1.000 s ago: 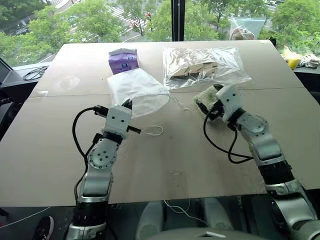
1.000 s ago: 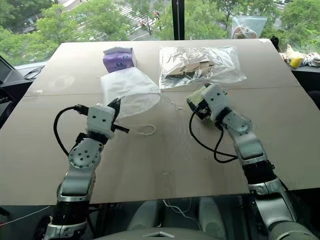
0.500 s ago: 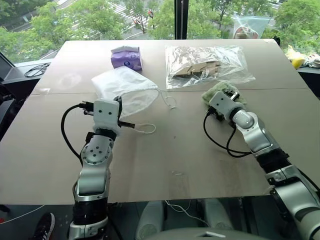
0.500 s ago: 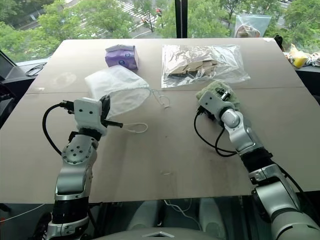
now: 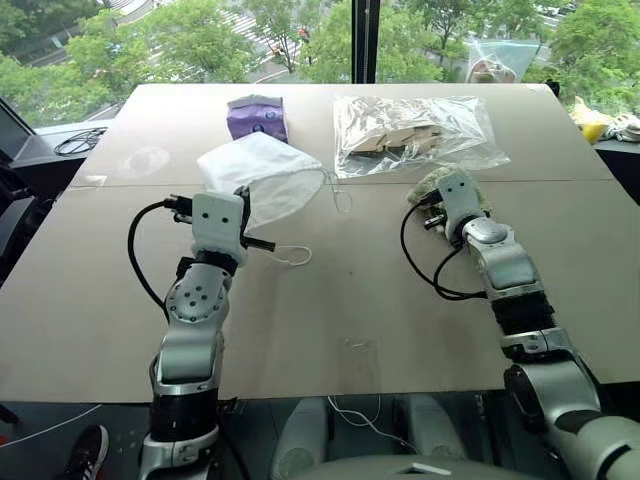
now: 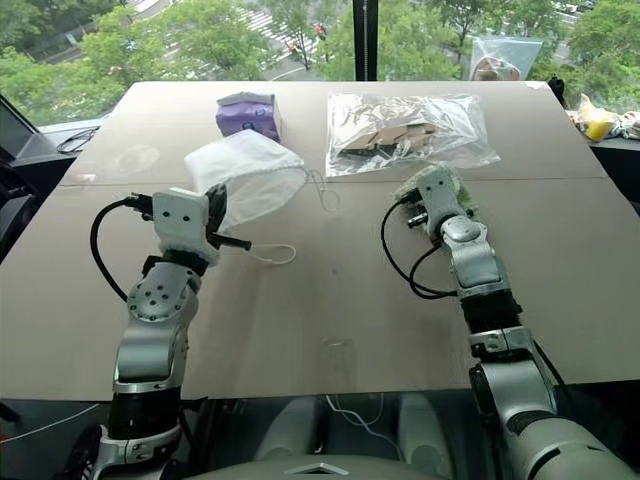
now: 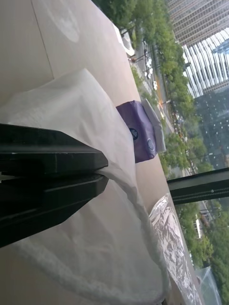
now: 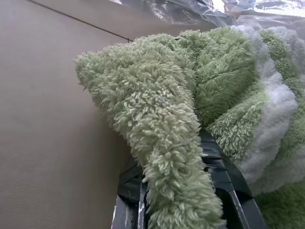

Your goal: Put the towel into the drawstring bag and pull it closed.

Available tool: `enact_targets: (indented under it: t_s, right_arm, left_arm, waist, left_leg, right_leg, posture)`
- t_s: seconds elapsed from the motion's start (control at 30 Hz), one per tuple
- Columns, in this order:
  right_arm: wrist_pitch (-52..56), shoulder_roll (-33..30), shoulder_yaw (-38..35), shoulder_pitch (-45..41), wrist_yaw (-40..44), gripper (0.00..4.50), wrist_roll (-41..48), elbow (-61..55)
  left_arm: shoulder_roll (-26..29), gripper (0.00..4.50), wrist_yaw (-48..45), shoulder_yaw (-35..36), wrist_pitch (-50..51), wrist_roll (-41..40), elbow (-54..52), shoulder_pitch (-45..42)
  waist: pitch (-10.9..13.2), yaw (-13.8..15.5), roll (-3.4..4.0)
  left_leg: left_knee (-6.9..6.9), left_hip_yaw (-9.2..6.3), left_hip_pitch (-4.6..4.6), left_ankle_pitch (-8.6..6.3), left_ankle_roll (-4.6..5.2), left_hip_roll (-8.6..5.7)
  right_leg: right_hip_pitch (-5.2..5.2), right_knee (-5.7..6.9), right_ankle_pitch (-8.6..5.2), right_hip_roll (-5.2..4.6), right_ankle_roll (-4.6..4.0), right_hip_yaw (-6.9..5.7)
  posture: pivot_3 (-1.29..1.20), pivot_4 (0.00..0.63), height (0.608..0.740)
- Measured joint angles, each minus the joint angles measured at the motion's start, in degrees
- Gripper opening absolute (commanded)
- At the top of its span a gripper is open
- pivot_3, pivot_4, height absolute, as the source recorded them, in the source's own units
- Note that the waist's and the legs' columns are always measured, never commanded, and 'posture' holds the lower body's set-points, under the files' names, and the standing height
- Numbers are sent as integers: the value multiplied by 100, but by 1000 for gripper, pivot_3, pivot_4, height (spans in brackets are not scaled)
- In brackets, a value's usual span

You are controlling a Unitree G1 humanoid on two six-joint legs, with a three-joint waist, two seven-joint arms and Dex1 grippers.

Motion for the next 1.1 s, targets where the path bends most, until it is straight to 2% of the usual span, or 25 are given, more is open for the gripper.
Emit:
enact_targets:
  t_s: [0.17,0.27,0.3,0.33,0.43,0.53,0.67,0.8,0.97,1.1]
  right_arm:
    - [-68,269,-732,-177,-306,19,685,226]
    - [590,739,-1788,-370,-294,19,1960,-38]
    - [752,823,-1890,-403,-271,19,2211,-172]
    - [1248,1020,-2206,-452,-215,19,2904,-486]
    - [2320,1325,-2593,-527,-61,19,4450,-1244]
    - [3247,1381,-2598,-401,180,19,5777,-2010]
    - [3846,1221,-2062,181,304,19,6294,-2504]
    - [4076,1213,-1698,405,309,19,6585,-2639]
    - [4040,1220,-1121,611,197,19,6489,-2641]
    - [3857,1359,-1109,603,21,19,6480,-2502]
  left_arm:
    - [-21,0,-136,20,231,-292,3,-124]
    - [-21,0,-317,63,537,-689,-8,-219]
    - [-21,0,-346,62,580,-731,-11,-233]
    - [-47,0,-364,86,734,-900,-32,-277]
    - [-117,0,-354,187,1021,-1176,-53,-412]
    - [-152,0,-323,250,1234,-1392,-102,-472]
    - [-196,0,-260,304,1489,-1647,-186,-527]
    - [-212,0,-271,278,1657,-1885,-384,-597]
    - [-216,0,-299,267,1754,-2109,-571,-575]
    - [-299,0,-333,212,1859,-2329,-878,-414]
  waist:
    - [1,-12,2]
    - [8,-46,11]
    - [10,-72,14]
    - [13,-103,19]
    - [20,-152,31]
    - [20,-160,32]
    - [21,-157,32]
    - [22,-178,33]
    - [23,-178,33]
    - [22,-171,32]
  left_leg:
    - [4,0,0,0,0,0]
    - [3,1,-7,0,1,2]
    - [4,1,-13,0,1,4]
    - [4,-4,-31,0,1,5]
    - [3,-14,-41,0,1,6]
    - [4,-14,-42,-1,1,6]
    - [13,-13,-42,-1,2,3]
    - [30,-14,-37,-1,2,3]
    - [37,-19,-37,-1,1,5]
    - [44,-16,-40,-1,1,5]
  right_leg:
    - [-1,7,0,1,0,1]
    - [-13,14,0,5,0,4]
    - [-22,19,0,6,0,6]
    - [-40,32,0,6,-1,3]
    - [-52,38,-1,8,-3,-7]
    - [-49,32,-1,7,-2,-9]
    - [-45,34,-2,5,-1,-8]
    - [-45,60,-2,10,-1,-5]
    - [-45,65,-3,16,-1,-5]
    - [-44,61,-2,15,0,-1]
  posture:
    - [0,150,740]
    - [0,150,740]
    - [0,150,740]
    - [0,150,740]
    - [0,150,740]
    - [0,150,740]
    - [0,150,740]
    - [0,150,740]
    - [0,150,740]
    - [0,150,740]
